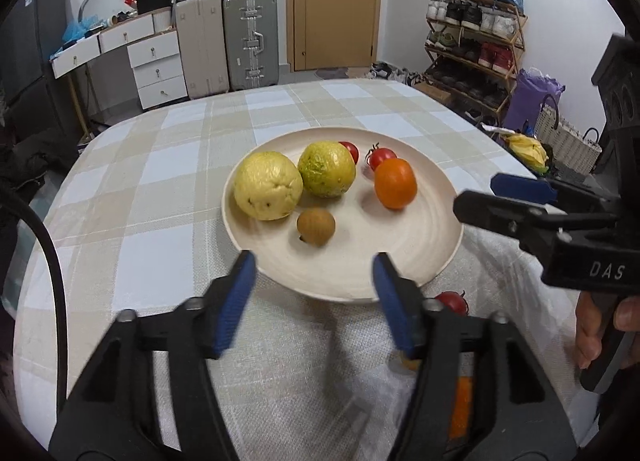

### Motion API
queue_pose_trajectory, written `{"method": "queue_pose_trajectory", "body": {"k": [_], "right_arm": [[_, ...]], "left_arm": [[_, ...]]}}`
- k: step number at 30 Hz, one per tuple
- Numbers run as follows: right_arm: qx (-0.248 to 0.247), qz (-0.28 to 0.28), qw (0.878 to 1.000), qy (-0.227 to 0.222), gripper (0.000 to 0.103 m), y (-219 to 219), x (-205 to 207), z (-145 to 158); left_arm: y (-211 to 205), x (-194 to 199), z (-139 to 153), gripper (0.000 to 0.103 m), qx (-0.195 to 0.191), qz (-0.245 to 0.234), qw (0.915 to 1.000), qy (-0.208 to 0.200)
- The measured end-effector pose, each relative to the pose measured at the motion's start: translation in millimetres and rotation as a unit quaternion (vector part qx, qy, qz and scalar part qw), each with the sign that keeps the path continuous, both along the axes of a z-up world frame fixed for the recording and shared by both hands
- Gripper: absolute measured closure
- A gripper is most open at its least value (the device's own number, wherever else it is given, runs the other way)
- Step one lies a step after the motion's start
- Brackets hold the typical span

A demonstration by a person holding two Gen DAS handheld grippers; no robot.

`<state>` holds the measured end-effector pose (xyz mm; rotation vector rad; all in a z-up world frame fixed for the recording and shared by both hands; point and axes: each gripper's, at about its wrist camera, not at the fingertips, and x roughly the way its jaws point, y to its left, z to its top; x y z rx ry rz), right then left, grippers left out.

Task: Organize fruits
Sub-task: 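Open the left gripper over the plate while the right releases the orange, then move the right gripper toward the bumpy green-yellow fruit while the left approaches an orange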

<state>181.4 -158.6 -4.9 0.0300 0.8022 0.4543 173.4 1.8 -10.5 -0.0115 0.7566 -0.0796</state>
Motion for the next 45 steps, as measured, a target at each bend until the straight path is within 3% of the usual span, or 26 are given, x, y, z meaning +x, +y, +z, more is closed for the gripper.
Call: {"method": "queue_pose_trajectory", "body": {"k": [2,5,13,28,45], "right_arm": [[0.005,0.000,1.000,-0.001,0.006,-3.4,-4.6,1.4],[0.010,0.000,1.000,0.002,0.001,-6.2,-11.5,1.2],[-0.005,0.022,1.000,0.005,0.000,-2.8,-35.0,-1.0],[-0.013,0.039,0.999,-0.005,0.000,-4.5,-79.8,7.5],[-0.035,0.061,0.997,0.025,0.000,8.9,-102.6,-7.3]], "left_arm": [[3.5,-8.0,3.1,0.026,-0.009,0.007,0.9999,-0.007],[7.5,-21.2,7.5,0.024,-0.020,0.011,0.9996,-0.015],[4.5,-66.3,23.2,0.004,-0.003,0.008,0.9992,-0.040],[2.8,-123.5,41.9,0.001,-0.010,0.017,0.9986,-0.049],[5.5,-143.4,36.1,0.001,-0.003,0.021,0.9993,-0.030]]}}
